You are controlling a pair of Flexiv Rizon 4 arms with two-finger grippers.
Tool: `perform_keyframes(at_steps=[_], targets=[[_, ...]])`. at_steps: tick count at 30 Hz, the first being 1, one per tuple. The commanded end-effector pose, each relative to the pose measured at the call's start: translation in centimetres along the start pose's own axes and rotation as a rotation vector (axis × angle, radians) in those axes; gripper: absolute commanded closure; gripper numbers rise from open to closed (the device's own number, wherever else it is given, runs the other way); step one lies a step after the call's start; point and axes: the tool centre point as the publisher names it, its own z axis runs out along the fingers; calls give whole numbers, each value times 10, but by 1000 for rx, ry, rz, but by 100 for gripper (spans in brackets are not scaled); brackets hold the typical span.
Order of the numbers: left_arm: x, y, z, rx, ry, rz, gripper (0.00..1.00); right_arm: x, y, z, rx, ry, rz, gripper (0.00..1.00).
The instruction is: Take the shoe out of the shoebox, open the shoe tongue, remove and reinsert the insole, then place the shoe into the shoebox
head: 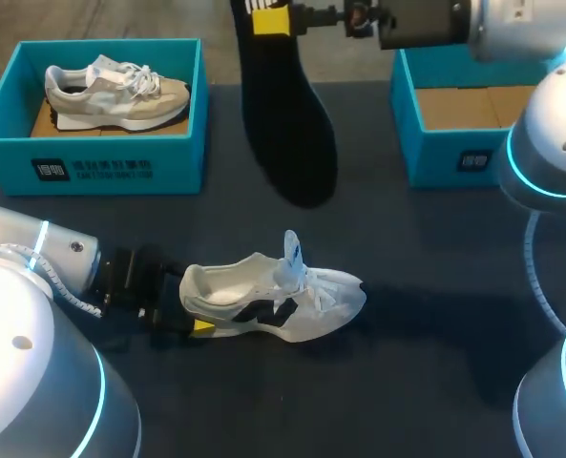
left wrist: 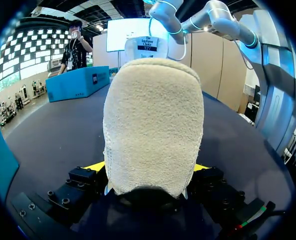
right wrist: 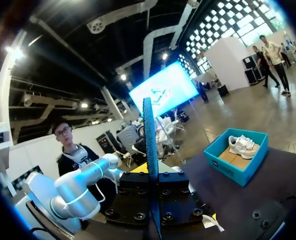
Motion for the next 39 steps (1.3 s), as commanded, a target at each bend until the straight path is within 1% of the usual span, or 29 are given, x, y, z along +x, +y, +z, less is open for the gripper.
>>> perform_keyframes(at_steps=[1, 4, 10, 17, 21, 27, 35, 39], targets=[[-3, 4, 2, -4, 2, 0, 100, 9, -8, -20, 5, -36, 32, 100], [-3, 4, 2, -4, 2, 0, 100, 15, -13, -26, 7, -33, 49, 100], [-3, 4, 2, -4, 2, 0, 100, 25, -24, -41, -29, -26, 79, 100], [-3, 4, 2, -4, 2, 0, 100, 32, -37, -52, -31, -41, 105, 100], [-3, 4, 2, -4, 2, 0, 100, 36, -44, -52, -30, -41, 122, 100], [-3, 4, 2, -4, 2, 0, 100, 46, -55, -46, -38, -35, 145, 100], [-3, 4, 2, -4, 2, 0, 100, 48, -71, -40, -57, -16, 174, 100], [-3, 4, 2, -4, 2, 0, 100, 49, -73, -39, -64, -18, 183, 100]])
